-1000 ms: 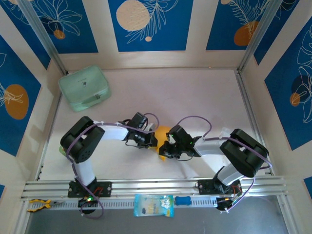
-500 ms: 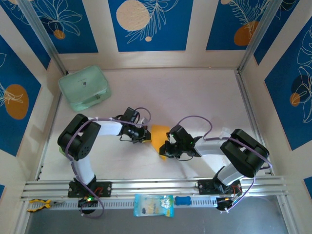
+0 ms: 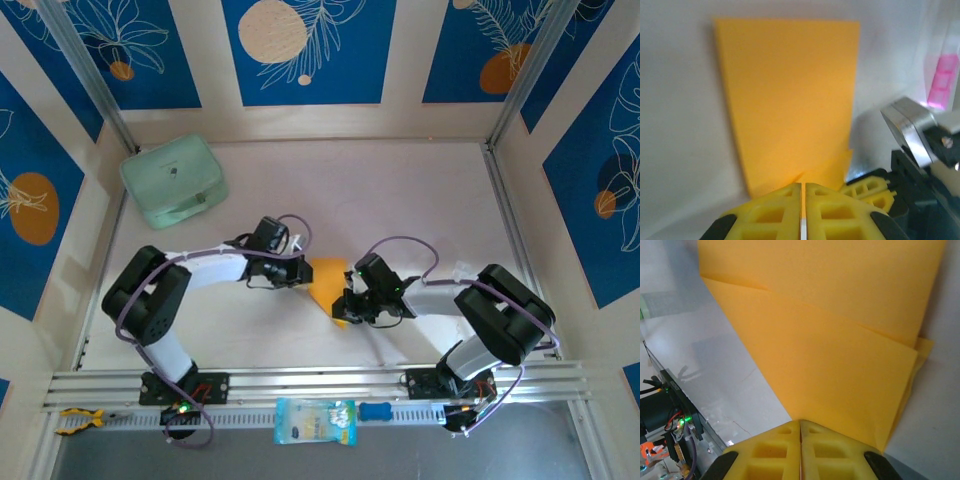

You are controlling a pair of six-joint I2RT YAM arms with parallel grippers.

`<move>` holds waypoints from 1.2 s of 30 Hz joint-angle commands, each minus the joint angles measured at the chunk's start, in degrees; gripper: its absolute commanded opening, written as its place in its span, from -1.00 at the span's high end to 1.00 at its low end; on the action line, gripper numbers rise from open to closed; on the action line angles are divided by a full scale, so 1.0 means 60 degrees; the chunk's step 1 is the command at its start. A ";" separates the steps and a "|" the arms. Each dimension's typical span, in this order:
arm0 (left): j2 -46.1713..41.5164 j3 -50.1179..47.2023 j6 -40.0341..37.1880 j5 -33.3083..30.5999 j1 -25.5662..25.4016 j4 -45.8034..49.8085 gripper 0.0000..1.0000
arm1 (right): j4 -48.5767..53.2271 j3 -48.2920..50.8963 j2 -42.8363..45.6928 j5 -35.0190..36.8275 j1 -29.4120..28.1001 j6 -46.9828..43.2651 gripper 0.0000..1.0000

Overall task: Fold a paper plane with a square sheet of paper (pick it up from the middle)
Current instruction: Third fold the triangle at the center of the table.

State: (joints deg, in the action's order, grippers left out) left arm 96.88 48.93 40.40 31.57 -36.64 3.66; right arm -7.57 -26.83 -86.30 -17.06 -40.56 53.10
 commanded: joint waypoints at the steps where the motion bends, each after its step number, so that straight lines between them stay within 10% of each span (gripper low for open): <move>1: 0.0413 0.0177 0.0068 0.0346 -0.0542 -0.0376 0.80 | 0.0929 0.0204 0.0057 -0.0013 0.0122 -0.0281 0.83; 36: 0.1528 0.0276 -0.0100 -0.0415 -0.0545 0.0624 0.94 | 0.0929 0.0334 0.0250 0.0100 -0.0328 0.0034 0.72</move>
State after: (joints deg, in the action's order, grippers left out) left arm 104.40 51.29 40.38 32.51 -40.88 4.10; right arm -6.24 -28.42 -86.96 -16.97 -41.76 52.18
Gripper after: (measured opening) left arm 0.050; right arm 0.140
